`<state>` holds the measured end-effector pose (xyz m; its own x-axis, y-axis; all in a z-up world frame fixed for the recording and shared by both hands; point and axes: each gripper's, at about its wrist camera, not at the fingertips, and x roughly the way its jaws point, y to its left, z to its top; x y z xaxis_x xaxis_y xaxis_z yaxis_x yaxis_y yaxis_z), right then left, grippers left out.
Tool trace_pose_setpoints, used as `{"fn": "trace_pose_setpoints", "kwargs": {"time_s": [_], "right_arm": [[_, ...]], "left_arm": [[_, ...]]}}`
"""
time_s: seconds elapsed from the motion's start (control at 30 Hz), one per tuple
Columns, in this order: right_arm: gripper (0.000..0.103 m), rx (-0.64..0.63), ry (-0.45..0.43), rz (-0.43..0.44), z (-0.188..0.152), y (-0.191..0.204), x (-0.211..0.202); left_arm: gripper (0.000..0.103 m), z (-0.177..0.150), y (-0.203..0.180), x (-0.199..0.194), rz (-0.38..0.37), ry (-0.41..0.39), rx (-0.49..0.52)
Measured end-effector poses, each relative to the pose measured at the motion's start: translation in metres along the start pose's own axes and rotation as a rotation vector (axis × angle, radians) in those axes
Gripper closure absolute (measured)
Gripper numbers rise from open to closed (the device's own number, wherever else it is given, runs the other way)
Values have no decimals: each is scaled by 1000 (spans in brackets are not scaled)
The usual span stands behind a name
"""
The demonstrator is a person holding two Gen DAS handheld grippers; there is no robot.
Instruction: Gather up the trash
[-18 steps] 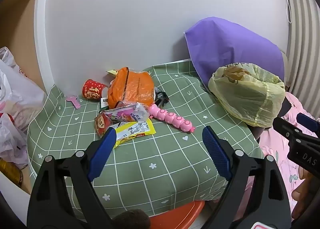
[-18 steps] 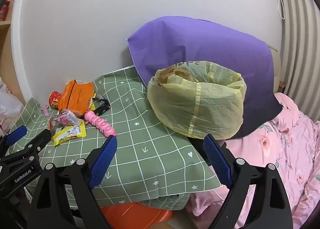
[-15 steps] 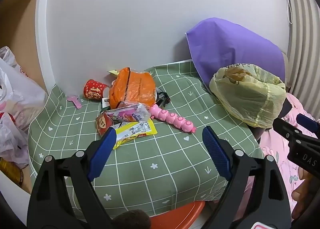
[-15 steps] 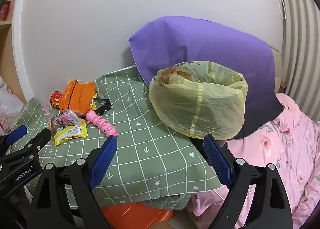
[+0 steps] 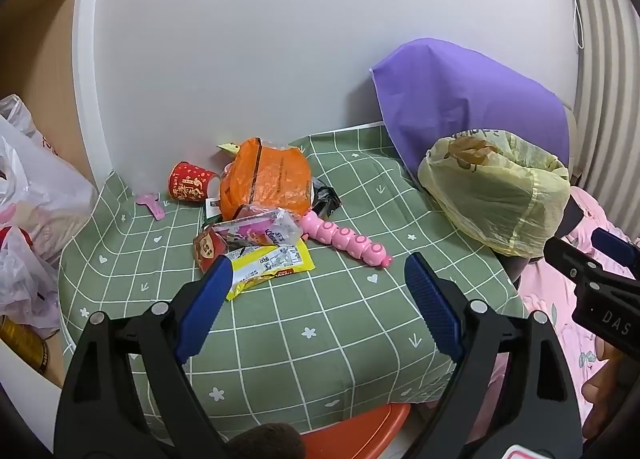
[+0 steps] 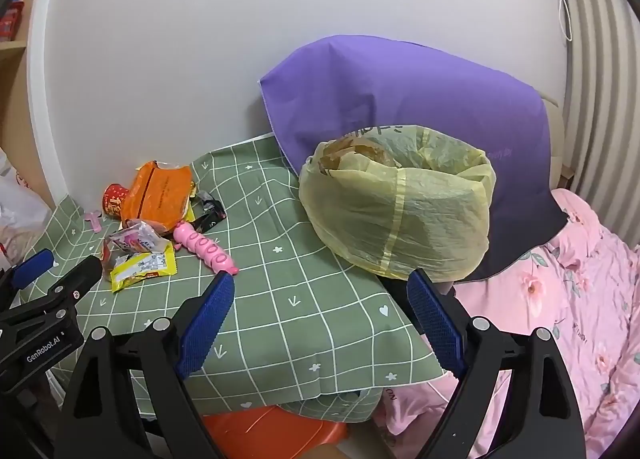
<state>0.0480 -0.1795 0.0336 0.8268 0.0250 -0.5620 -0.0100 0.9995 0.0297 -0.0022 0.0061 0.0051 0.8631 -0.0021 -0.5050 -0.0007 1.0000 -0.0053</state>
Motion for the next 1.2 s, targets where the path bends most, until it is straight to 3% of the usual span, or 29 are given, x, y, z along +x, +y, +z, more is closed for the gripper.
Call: {"fn": "trace_pose_setpoints", "kwargs": {"time_s": [1.2], "right_arm": [[18,7,-2,4,0,-1,0]], "left_arm": [[19,6,-3,-4,-13,-18,3]]}}
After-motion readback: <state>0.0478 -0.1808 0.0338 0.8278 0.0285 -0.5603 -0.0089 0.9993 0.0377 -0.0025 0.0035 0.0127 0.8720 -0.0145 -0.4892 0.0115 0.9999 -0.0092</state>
